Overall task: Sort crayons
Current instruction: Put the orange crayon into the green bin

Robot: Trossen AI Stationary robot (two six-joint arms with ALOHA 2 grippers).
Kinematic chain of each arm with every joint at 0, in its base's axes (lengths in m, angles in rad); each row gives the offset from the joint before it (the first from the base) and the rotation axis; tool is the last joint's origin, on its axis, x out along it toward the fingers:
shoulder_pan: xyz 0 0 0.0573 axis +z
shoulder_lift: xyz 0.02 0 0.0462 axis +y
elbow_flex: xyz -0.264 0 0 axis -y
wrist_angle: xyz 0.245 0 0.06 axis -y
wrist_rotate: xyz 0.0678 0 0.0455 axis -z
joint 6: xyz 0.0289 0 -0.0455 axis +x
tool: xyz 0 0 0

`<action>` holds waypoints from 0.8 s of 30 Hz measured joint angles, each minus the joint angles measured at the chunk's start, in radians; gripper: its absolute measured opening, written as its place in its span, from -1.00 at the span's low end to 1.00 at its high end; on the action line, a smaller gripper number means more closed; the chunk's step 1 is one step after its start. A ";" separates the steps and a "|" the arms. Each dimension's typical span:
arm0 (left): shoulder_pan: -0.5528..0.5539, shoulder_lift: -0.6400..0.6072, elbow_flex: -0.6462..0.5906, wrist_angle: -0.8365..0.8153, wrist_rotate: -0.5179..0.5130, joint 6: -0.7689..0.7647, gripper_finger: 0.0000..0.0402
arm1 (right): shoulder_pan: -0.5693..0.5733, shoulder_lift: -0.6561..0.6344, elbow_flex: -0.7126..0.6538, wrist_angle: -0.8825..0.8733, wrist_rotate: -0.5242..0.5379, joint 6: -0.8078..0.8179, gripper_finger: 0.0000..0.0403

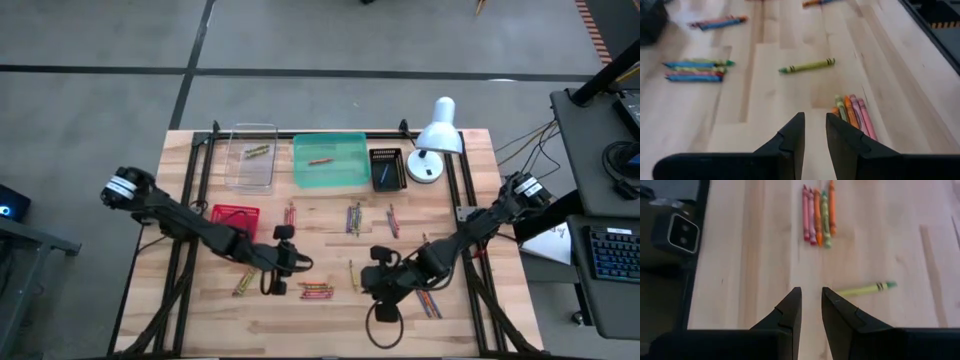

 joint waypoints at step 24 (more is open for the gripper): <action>-0.012 0.153 0.028 -0.066 0.130 -0.091 -0.10 | -0.002 0.000 -0.164 0.255 0.051 -0.018 -0.69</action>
